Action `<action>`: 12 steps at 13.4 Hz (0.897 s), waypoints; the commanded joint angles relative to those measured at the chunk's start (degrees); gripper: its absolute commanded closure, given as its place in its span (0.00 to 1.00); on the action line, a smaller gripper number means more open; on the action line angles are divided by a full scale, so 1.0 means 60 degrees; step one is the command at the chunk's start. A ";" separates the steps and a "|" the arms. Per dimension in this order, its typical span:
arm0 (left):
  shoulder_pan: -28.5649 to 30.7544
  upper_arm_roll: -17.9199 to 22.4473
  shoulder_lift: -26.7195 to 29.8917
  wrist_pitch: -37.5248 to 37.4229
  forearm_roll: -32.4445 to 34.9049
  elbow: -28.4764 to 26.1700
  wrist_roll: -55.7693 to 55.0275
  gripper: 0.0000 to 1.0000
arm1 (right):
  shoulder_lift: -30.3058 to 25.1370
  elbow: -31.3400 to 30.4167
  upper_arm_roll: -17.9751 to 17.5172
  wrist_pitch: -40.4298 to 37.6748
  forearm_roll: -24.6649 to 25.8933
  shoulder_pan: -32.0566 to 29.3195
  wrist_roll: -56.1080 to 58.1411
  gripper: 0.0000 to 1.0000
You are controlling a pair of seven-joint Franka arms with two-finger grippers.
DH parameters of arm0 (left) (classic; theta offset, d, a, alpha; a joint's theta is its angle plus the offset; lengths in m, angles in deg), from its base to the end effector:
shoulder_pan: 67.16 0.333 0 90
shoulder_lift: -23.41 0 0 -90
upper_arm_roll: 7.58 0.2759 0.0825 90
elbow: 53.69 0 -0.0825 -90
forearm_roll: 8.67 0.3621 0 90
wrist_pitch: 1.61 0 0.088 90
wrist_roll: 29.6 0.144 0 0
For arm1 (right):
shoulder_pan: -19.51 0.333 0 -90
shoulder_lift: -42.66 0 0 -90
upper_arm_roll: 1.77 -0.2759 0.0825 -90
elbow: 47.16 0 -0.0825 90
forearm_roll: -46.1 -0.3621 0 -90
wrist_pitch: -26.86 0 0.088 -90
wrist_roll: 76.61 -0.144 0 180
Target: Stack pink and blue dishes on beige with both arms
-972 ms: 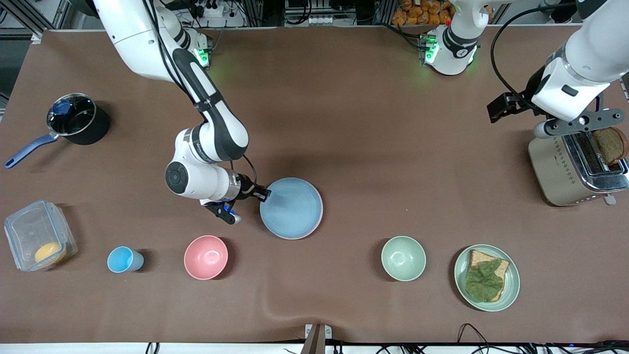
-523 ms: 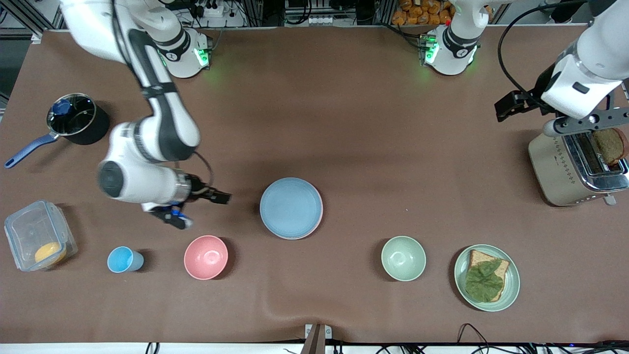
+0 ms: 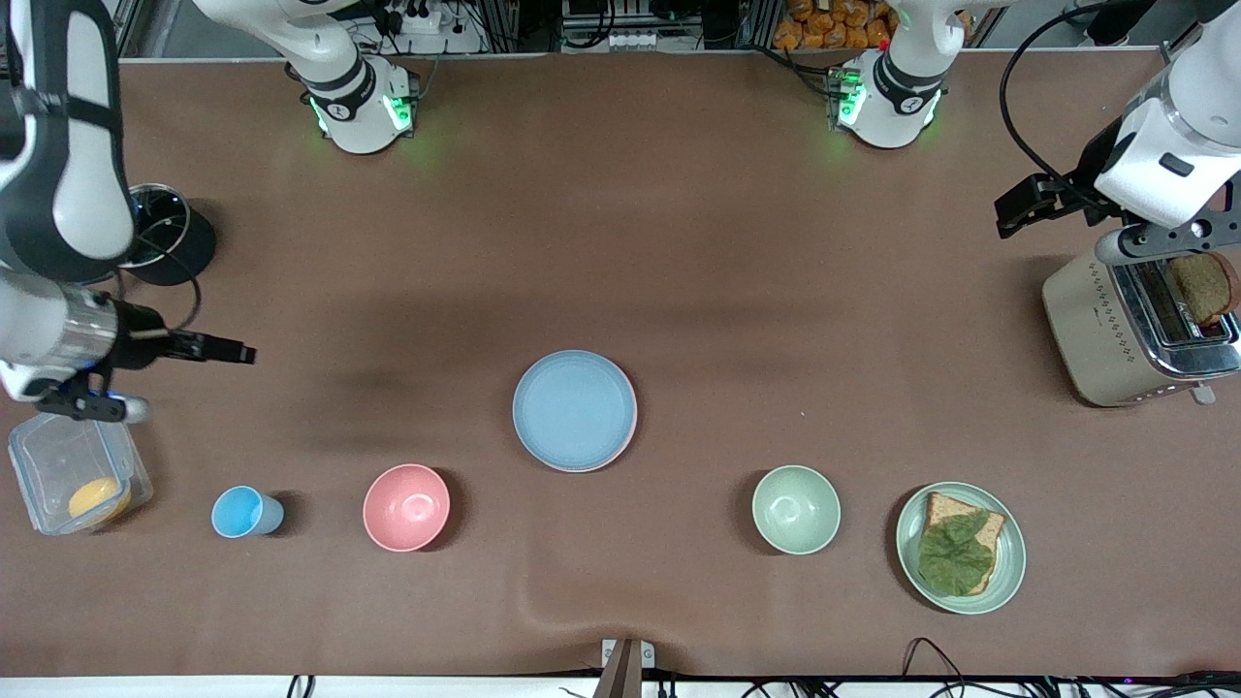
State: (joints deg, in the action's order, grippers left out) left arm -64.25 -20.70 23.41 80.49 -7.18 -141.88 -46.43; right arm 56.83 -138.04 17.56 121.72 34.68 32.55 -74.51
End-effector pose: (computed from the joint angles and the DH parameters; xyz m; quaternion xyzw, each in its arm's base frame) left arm 0.5066 -0.0872 0.5503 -0.9968 -0.0588 0.0486 0.0250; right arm 0.5798 -0.0243 0.4166 -0.9937 0.0515 0.0768 0.0632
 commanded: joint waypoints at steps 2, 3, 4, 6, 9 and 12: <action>0.0028 0.0048 -0.0059 -0.0060 0.0031 0.0285 0.0169 0.00 | -0.0558 0.0923 -0.0087 -0.0677 0.0819 0.0155 0.0645 0.00; 0.0043 0.0048 -0.0059 -0.0060 0.0045 0.0329 0.0169 0.00 | -0.0747 0.0938 -0.0072 -0.0706 0.0863 0.0155 0.0720 0.00; 0.0043 0.0048 -0.0059 -0.0075 0.0060 0.0314 0.0169 0.00 | -0.0836 0.1025 -0.0101 -0.0707 0.0878 0.0141 0.0692 0.00; 0.0058 0.0063 -0.0044 -0.0118 0.0046 0.0314 0.0169 0.00 | -0.0954 0.1099 -0.0684 -0.0882 0.1052 -0.0208 0.0633 0.00; 0.0043 0.0048 -0.0059 -0.0236 0.0060 0.0329 0.0169 0.00 | -0.1319 0.1085 -0.2599 -0.0955 0.1624 -0.1961 0.0589 0.00; 0.0014 0.0033 -0.0073 -0.0236 0.0060 0.0344 0.0125 0.00 | -0.1481 0.1099 -0.3734 -0.1087 0.1669 -0.3082 0.0618 0.00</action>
State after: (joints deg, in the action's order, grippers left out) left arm -64.11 -20.40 23.29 80.27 -7.18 -141.02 -46.43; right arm 49.50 -131.09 -1.23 115.97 43.29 17.87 -71.19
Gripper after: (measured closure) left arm 0.000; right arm 0.000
